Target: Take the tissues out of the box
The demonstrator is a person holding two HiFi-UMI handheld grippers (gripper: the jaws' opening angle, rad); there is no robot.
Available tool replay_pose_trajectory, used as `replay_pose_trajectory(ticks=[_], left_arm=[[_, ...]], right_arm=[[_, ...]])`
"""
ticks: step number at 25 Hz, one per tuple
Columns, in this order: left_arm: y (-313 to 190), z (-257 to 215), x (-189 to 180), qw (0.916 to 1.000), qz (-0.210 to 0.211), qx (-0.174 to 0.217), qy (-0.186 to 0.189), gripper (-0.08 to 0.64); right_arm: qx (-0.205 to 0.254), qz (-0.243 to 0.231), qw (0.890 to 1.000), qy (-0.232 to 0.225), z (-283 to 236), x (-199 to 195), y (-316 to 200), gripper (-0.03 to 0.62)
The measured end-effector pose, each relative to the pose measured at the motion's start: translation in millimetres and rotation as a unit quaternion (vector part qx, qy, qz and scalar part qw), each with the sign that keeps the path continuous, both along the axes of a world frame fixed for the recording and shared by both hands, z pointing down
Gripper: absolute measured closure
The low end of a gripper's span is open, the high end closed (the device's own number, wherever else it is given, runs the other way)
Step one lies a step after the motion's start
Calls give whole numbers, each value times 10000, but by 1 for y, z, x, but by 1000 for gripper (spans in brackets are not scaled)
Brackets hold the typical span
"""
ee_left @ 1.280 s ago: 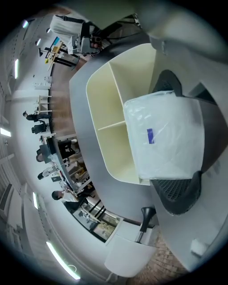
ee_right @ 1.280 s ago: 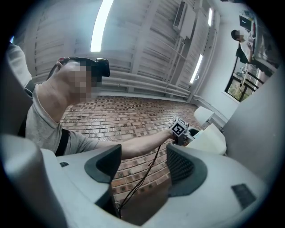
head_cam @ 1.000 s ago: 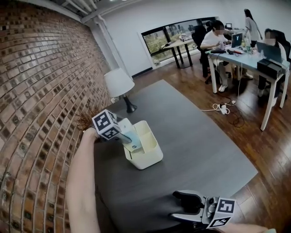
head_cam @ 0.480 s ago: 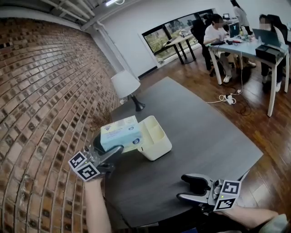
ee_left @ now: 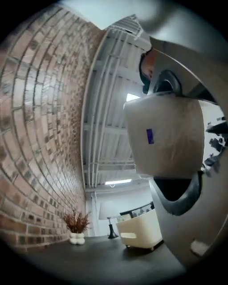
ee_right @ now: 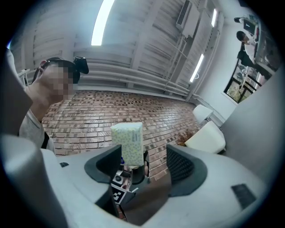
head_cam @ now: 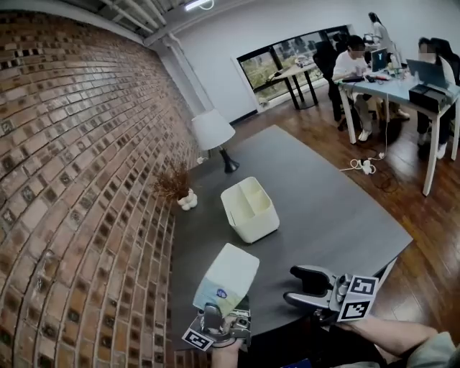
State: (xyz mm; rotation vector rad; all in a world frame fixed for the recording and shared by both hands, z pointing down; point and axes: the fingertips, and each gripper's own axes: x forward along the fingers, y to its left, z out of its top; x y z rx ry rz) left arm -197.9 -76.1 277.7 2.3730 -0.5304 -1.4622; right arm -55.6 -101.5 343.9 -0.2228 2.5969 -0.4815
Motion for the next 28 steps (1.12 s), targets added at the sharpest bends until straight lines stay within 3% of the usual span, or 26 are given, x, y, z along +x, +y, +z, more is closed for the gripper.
replay_pose_trajectory(ticks=[6, 10, 19, 24, 28], left_arm=[[30, 18, 8, 9970, 301, 371, 613, 67], [44, 16, 9, 9936, 436, 717, 756, 67], [84, 52, 3, 9919, 247, 444, 1164, 66], [90, 48, -3, 9919, 299, 388, 1169, 66], [97, 47, 1, 9940, 319, 456, 945, 66]], right_arm=[[145, -85, 9998, 99, 1, -3, 10, 262], [221, -110, 9996, 106, 1, -3, 15, 262], [286, -246, 9990, 242, 6, -10, 23, 262], [443, -223, 9984, 262, 3, -8, 23, 262], [545, -258, 9974, 390, 3, -9, 27, 264]])
